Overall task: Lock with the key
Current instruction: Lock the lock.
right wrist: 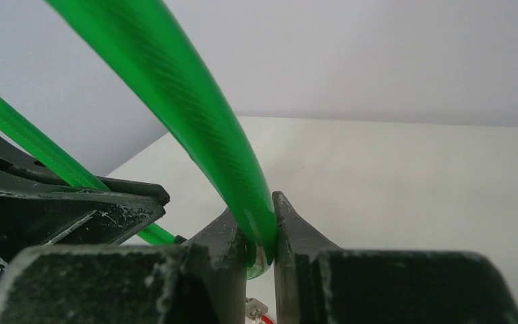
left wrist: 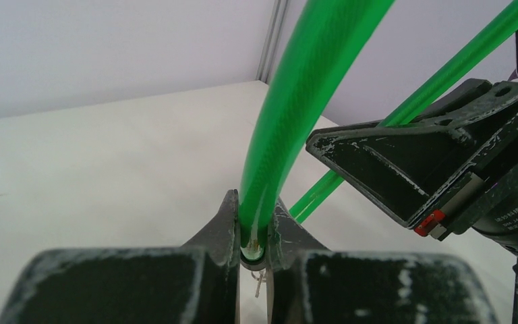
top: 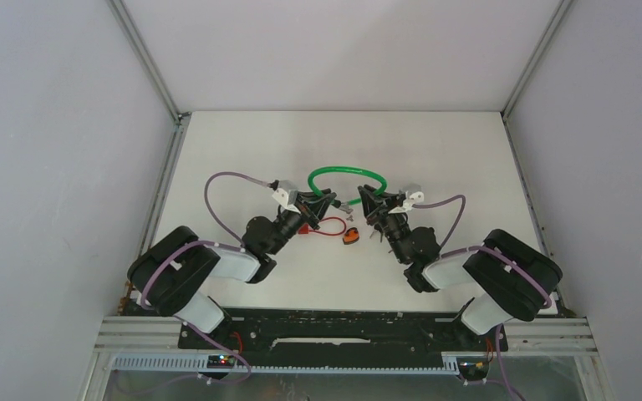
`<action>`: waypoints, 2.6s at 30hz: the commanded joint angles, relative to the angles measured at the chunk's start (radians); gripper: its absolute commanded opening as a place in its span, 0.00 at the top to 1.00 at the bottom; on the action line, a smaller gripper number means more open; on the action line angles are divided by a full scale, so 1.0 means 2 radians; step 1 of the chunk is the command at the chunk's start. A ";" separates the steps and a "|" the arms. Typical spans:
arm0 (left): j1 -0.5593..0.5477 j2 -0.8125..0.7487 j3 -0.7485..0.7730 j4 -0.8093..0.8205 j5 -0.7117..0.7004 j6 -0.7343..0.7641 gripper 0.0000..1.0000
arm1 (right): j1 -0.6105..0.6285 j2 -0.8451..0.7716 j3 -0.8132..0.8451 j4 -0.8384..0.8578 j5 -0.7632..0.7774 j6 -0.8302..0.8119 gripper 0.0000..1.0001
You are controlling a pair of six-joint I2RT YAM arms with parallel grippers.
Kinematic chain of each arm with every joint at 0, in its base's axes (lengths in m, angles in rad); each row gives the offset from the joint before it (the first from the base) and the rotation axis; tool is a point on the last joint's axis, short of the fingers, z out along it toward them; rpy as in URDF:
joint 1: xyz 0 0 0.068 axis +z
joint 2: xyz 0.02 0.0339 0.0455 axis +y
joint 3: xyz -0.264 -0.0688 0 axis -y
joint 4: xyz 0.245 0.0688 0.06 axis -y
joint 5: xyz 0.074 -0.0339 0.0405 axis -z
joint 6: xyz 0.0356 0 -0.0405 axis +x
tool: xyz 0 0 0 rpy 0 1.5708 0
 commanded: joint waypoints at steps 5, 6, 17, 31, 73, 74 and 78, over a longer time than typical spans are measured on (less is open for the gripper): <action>-0.004 -0.016 0.009 0.080 -0.019 -0.011 1.00 | 0.004 0.034 0.003 -0.011 -0.083 -0.015 0.86; -0.004 -0.021 0.002 0.080 -0.029 -0.007 1.00 | 0.004 0.041 0.005 -0.011 -0.083 -0.010 0.85; -0.004 -0.039 -0.019 0.080 -0.077 -0.014 1.00 | -0.001 0.067 0.012 -0.013 -0.096 0.038 0.80; -0.004 -0.031 -0.012 0.080 -0.060 -0.024 1.00 | -0.058 0.051 0.004 -0.010 -0.153 0.153 0.62; -0.004 -0.019 -0.001 0.080 -0.047 -0.039 0.98 | -0.068 0.092 0.043 -0.010 -0.262 0.186 1.00; -0.004 -0.018 0.000 0.080 -0.046 -0.041 0.95 | -0.072 0.090 0.041 -0.009 -0.263 0.191 1.00; -0.004 -0.012 0.004 0.079 -0.044 -0.043 0.78 | -0.083 0.073 0.032 -0.010 -0.266 0.204 1.00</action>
